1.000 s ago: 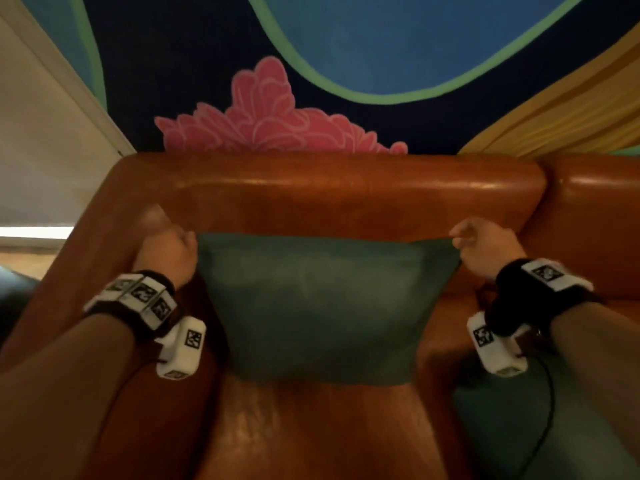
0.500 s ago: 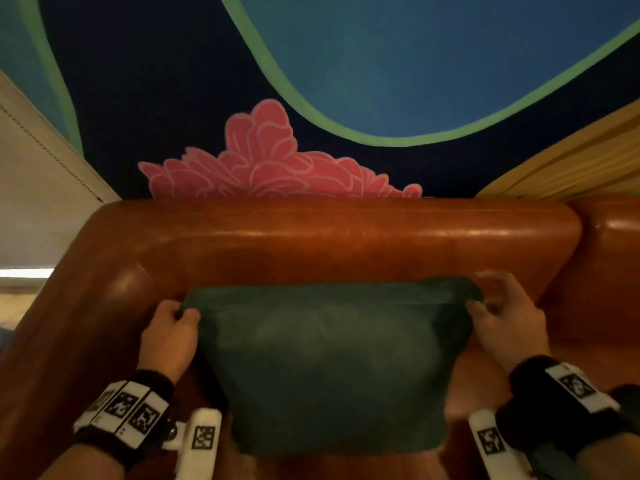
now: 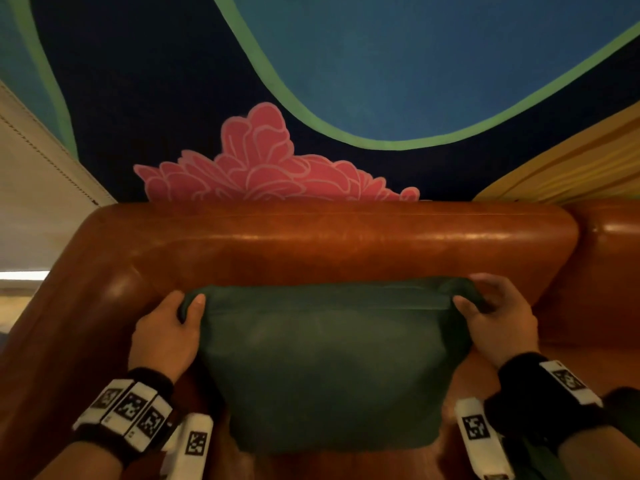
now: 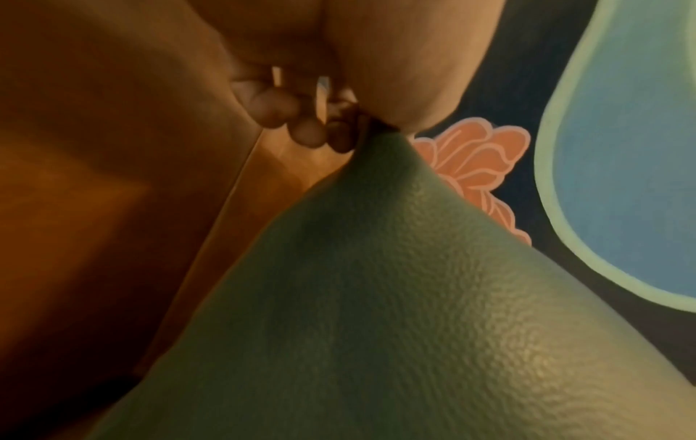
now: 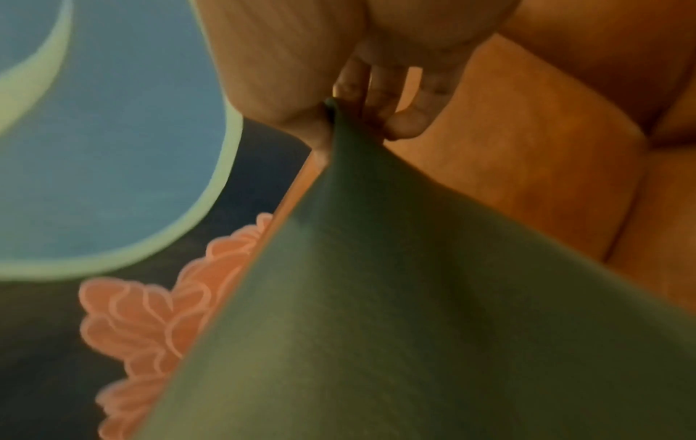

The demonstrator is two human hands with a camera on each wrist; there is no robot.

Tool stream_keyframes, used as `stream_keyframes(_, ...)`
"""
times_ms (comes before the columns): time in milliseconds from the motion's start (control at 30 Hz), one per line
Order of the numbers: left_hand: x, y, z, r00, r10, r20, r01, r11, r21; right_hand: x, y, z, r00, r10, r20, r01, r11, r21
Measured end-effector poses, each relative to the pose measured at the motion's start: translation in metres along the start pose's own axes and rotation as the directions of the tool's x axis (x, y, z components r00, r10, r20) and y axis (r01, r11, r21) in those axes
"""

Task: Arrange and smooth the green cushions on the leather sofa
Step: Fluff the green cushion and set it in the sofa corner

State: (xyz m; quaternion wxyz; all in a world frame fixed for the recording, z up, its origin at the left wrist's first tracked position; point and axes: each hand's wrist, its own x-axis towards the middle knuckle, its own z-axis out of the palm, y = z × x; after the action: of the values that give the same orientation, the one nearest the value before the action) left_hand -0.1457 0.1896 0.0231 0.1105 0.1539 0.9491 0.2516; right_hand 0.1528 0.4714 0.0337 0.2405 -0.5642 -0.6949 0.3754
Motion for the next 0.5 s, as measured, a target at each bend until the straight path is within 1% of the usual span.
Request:
stream_keyframes(100,-0.003,0.007,-0.006,0.999,-0.041,0.007,0.042,0.998,-0.044,0.000,-0.008,-0.005,0.999,0.024,0.044,-0.021,0.997,-0.077)
stream_keyframes(133,-0.002,0.010,-0.010,0.999,-0.044,-0.009,0.043,0.998,-0.053,0.000,-0.011,-0.008,0.998,0.017,0.059,-0.009,0.992,-0.125)
stream_keyframes(167,-0.003,0.015,-0.014,0.999,-0.005,-0.046,0.004,1.000,-0.021,-0.001,-0.017,-0.011,0.997,-0.042,0.069,0.056,0.976,-0.210)
stream_keyframes(200,-0.004,0.020,-0.017,0.992,0.095,-0.087,-0.090,0.994,0.069,-0.004,-0.024,-0.012,0.986,-0.148,0.081,0.167,0.928,-0.334)
stream_keyframes(233,-0.008,0.028,-0.017,0.966,0.236,-0.105,-0.216,0.961,0.172,-0.009,-0.035,-0.010,0.950,-0.292,0.109,0.309,0.838,-0.449)
stream_keyframes(267,-0.014,0.040,-0.014,0.917,0.386,-0.098,-0.356,0.905,0.235,-0.015,-0.046,-0.003,0.882,-0.445,0.156,0.458,0.727,-0.512)
stream_keyframes(300,-0.022,0.055,-0.007,0.858,0.510,-0.063,-0.480,0.840,0.253,-0.024,-0.059,0.010,0.815,-0.540,0.209,0.563,0.651,-0.509)
stream_keyframes(333,-0.030,0.071,0.003,0.798,0.603,-0.004,-0.585,0.775,0.241,-0.032,-0.070,0.026,0.759,-0.592,0.272,0.642,0.608,-0.466)
stream_keyframes(367,-0.040,0.085,0.017,0.743,0.665,0.080,-0.664,0.716,0.218,-0.040,-0.079,0.045,0.714,-0.610,0.343,0.698,0.577,-0.424)
stream_keyframes(400,-0.050,0.097,0.033,0.703,0.687,0.183,-0.710,0.672,0.210,-0.047,-0.084,0.066,0.676,-0.604,0.422,0.737,0.542,-0.404)
stream_keyframes(433,-0.057,0.105,0.047,0.678,0.678,0.286,-0.734,0.646,0.210,-0.053,-0.087,0.084,0.642,-0.589,0.490,0.766,0.493,-0.412)
stream_keyframes(467,-0.061,0.107,0.057,0.675,0.641,0.365,-0.732,0.645,0.221,-0.054,-0.085,0.099,0.608,-0.576,0.547,0.794,0.429,-0.430)
stream_keyframes(500,-0.059,0.103,0.063,0.691,0.587,0.422,-0.712,0.652,0.260,-0.051,-0.080,0.107,0.596,-0.525,0.608,0.803,0.386,-0.454)
